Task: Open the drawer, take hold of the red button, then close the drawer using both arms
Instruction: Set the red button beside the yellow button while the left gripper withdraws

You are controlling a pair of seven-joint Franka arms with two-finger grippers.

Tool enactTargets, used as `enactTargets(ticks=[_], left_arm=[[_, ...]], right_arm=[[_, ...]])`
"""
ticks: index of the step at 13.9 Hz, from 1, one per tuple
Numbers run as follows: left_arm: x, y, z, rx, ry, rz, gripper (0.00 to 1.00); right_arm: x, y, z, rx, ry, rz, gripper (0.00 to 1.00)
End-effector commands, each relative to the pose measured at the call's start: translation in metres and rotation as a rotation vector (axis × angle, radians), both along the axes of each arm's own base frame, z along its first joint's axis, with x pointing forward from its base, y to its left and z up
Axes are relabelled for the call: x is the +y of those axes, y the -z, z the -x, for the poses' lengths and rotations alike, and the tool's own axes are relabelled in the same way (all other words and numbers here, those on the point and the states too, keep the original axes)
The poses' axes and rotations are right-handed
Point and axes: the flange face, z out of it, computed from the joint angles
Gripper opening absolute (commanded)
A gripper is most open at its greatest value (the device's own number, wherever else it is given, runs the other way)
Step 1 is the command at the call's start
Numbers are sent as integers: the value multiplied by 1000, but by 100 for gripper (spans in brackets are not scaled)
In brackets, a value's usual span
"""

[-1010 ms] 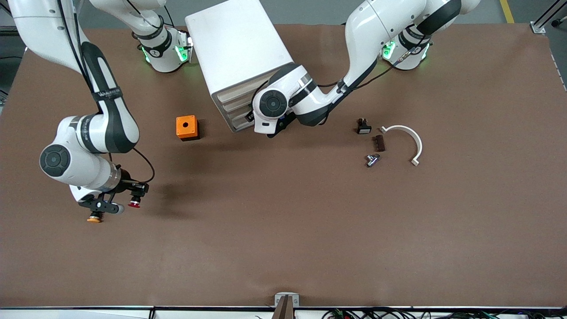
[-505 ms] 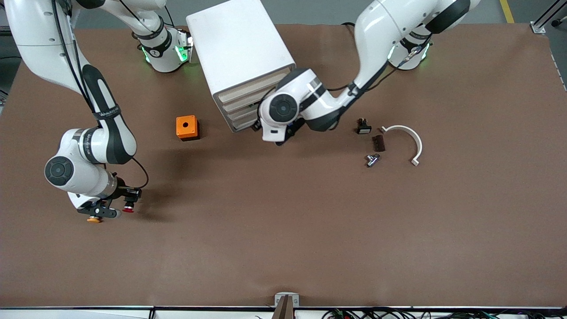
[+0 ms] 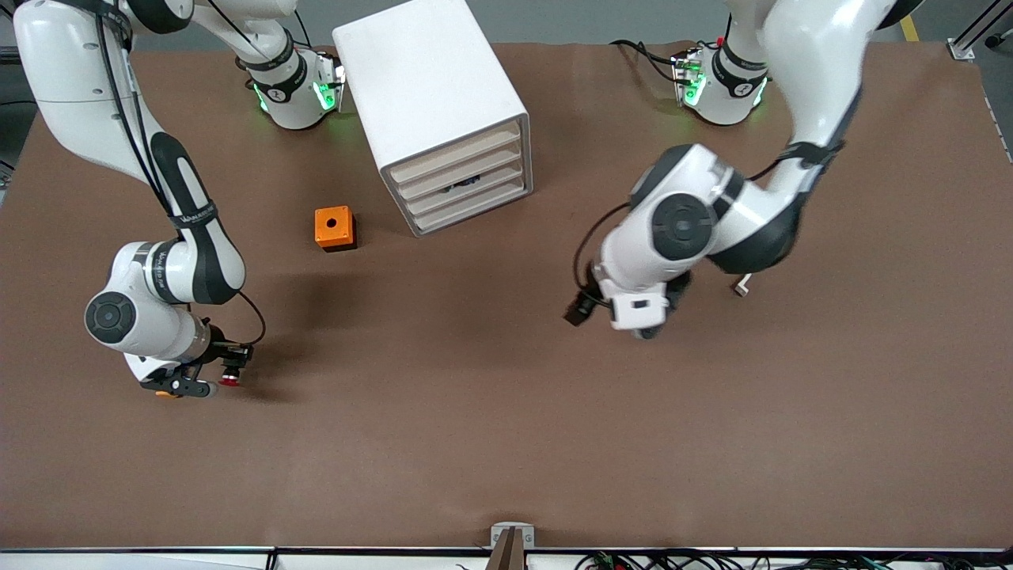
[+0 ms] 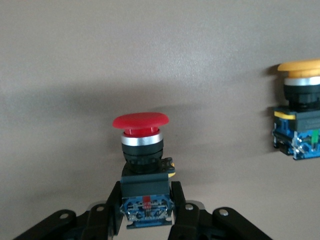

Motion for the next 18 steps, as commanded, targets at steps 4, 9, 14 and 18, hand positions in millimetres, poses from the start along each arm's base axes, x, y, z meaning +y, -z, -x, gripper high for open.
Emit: enactTargets(ticks=[4,9,14,18], left_arm=[[138,-75,-29,-110,147,-73,100],[213,-135,-17,-150,336,-150,100],[255,-185,22,-124,535,-198,100],[288,-209,56,-125,703,-177,100]], right_arm=[[-11,6,-13,-10,-2,0,54],[-14,-12,-18,-28,4,-1,100],[-21,-135,-6,33,-33,4,100],[-2,-239,15,74,-43,-4,100]])
